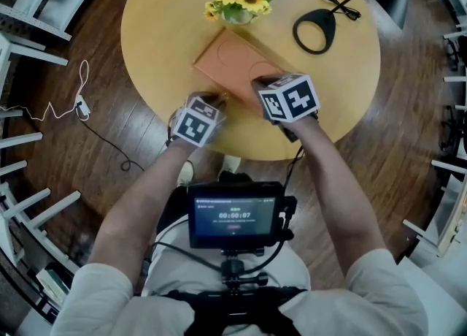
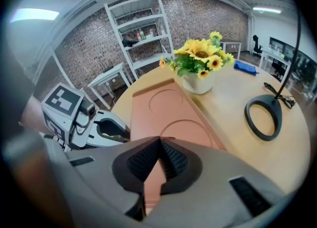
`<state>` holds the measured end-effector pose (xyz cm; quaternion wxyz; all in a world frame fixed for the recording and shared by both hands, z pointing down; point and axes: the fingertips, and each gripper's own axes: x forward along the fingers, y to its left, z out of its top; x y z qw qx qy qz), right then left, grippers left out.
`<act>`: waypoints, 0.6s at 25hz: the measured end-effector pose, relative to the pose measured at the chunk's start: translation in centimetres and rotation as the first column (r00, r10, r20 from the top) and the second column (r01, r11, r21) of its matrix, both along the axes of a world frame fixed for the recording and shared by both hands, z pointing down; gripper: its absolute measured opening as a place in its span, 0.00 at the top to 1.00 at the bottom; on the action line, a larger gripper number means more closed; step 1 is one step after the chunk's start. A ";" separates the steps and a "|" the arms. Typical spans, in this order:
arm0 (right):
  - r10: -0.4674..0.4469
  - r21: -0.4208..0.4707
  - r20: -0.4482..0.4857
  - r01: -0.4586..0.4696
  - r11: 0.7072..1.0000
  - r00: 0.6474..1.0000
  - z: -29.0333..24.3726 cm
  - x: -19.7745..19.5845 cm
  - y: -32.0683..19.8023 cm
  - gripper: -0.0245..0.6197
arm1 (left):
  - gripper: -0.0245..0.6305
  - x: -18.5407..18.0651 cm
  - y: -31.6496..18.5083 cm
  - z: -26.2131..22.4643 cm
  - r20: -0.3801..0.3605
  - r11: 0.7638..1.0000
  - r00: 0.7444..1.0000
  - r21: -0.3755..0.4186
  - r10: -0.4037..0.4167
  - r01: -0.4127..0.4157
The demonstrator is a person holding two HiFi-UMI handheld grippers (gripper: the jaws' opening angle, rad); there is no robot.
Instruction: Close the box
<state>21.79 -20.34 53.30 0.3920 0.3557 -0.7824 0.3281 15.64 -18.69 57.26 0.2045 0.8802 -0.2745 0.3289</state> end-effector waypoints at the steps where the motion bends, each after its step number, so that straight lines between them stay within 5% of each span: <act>1: 0.024 0.024 0.033 -0.025 0.999 0.999 -0.4 0.1 -0.2 0.96 | 0.83 -0.6 0.2 -0.2 0.009 1.000 1.000 0.004 0.008 -0.008; 6: 0.142 0.166 0.219 -0.180 0.970 0.965 -4.0 0.2 1.1 0.96 | 0.83 -5.7 1.8 -1.9 0.015 0.999 1.000 0.032 0.012 -0.012; 9: 0.225 0.239 0.265 -0.290 0.927 0.938 -5.1 0.5 4.8 0.85 | 0.83 -9.4 2.0 -2.9 -0.007 0.998 1.000 0.052 0.021 -0.021; 12: 0.373 0.257 0.258 -0.435 0.863 0.891 -4.2 0.8 9.5 0.84 | 0.83 -12.4 1.6 -4.3 -0.046 0.997 0.998 0.070 0.042 -0.039; 15: 0.568 0.223 0.255 -0.619 0.753 0.783 -2.4 -1.1 15.7 0.84 | 0.83 -16.4 2.8 -5.7 -0.064 0.994 0.994 0.064 0.088 -0.084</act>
